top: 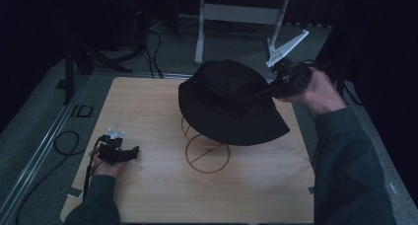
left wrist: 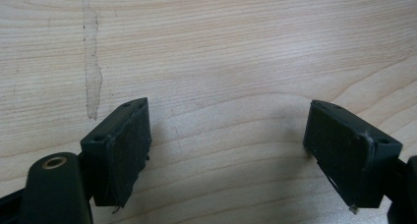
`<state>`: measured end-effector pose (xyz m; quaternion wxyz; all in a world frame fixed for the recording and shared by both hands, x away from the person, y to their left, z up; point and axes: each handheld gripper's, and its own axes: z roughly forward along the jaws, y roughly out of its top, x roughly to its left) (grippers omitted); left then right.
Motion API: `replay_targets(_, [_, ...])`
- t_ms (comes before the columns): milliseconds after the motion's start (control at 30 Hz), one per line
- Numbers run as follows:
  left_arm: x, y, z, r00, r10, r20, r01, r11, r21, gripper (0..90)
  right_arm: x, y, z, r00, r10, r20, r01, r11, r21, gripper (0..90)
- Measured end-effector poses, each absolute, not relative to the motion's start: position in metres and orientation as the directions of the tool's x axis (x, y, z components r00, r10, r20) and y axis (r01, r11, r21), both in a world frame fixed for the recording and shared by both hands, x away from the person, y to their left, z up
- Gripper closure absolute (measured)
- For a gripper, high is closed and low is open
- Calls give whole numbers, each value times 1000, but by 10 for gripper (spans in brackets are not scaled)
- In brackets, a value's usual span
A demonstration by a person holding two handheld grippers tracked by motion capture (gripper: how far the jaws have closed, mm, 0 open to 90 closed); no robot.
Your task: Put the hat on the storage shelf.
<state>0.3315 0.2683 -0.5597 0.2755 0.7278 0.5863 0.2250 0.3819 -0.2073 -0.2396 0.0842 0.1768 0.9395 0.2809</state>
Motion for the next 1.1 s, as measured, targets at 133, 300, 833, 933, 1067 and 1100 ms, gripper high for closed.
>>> replay_targets(133, [331, 268, -560, 212, 977, 4, 729, -161, 665, 185, 383, -202, -244, -927, 372, -55, 284, 788, 547, 883])
replay_targets(300, [331, 268, -560, 212, 977, 4, 729, -161, 665, 184, 383, -195, -248, -931, 363, -47, 282, 792, 542, 882])
replay_targets(833, [331, 268, -560, 212, 977, 4, 729, -161, 665, 184, 384, -172, -260, -945, 326, -33, 260, 808, 528, 880])
replay_targets(933, [331, 268, -560, 212, 977, 4, 729, -161, 666, 183, 384, -169, -261, -948, 318, -31, 255, 811, 527, 879])
replay_targets(1067, [332, 268, -560, 213, 977, 3, 729, -161, 666, 183, 384, -166, -262, -950, 312, -25, 253, 812, 525, 877])
replay_targets(1100, [332, 268, -560, 213, 977, 4, 729, -161, 666, 183, 384, -166, -263, -951, 309, -24, 251, 813, 526, 877])
